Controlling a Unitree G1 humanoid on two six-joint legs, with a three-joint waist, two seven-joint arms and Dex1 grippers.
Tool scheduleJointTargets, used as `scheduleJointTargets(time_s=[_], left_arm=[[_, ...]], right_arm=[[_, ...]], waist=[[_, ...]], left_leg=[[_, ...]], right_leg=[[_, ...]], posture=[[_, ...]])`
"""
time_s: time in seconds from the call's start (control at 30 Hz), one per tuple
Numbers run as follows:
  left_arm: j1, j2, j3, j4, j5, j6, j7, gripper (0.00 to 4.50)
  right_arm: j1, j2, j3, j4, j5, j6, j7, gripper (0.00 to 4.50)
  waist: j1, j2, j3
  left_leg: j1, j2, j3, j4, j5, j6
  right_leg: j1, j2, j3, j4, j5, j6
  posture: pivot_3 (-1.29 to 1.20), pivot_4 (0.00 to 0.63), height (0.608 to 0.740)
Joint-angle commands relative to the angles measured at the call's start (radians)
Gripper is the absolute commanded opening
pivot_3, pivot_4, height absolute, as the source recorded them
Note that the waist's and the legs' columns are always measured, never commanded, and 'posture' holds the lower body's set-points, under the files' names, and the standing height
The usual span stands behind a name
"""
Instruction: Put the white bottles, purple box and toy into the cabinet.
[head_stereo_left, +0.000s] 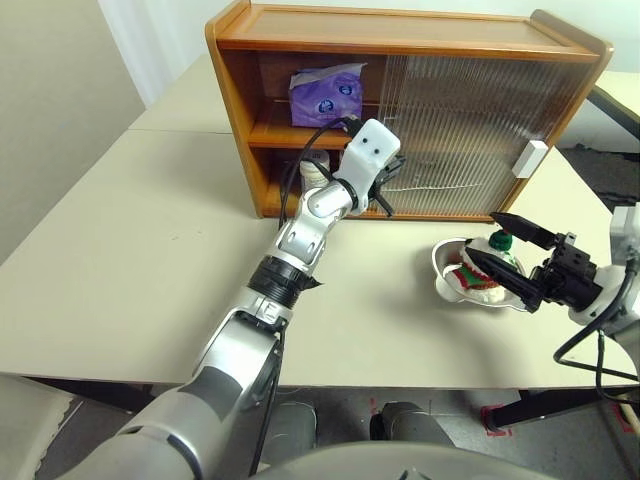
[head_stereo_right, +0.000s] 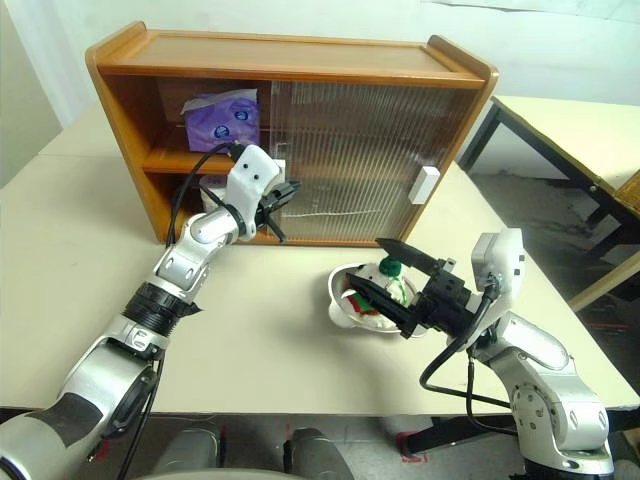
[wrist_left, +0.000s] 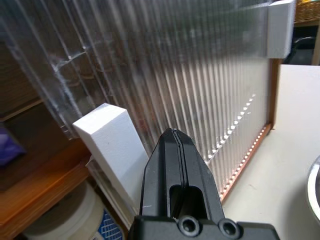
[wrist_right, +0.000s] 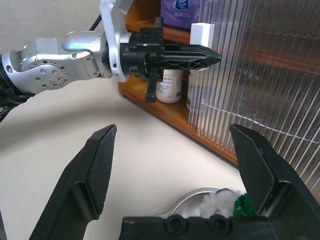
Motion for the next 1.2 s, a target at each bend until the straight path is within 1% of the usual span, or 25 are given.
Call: scheduleJointTargets(time_s=[0.03,0.3,0.87,1.2], left_arm=[[-0.018,0.011,0.028,-0.017,0.014,0.031,0.03,0.03],[0.005,0.032,0.035,-0.047,0.012,0.054,0.04,0.03],[0.077,0.121,0.07,-0.138,0.004,0.12,0.052,0.03],[0.112,0.177,0.098,-0.18,-0.001,0.151,0.057,0.03]], right_arm=[[-0.007,-0.006,0.009,-0.004,-0.011,-0.005,0.004,4.5],[-0.008,-0.004,0.012,0.0,-0.015,-0.008,0.005,4.5],[-0.032,-0.001,0.033,0.018,-0.025,-0.017,0.01,4.5],[-0.036,-0.002,0.034,0.023,-0.021,-0.014,0.024,4.5]], waist=[[0.0,0.0,0.0],[-0.007,0.0,0.0],[-0.013,0.001,0.0],[-0.017,0.001,0.0]], left_leg=[[0.0,0.0,0.0,0.0,0.0,0.0],[0.001,0.0,0.0,0.0,0.0,0.0],[0.003,0.0,0.0,0.0,0.002,0.0],[0.01,0.0,0.0,-0.001,0.002,0.0]], right_leg=[[0.0,0.0,0.0,0.0,0.0,0.0],[0.0,0.0,0.0,0.0,0.001,0.001],[0.001,0.0,0.0,0.003,0.001,0.0],[0.006,0.001,0.0,0.004,0.001,-0.001]], posture=[[0.09,0.009,0.74],[0.09,0.01,0.74],[0.11,0.005,0.74],[0.12,0.0,0.74]])
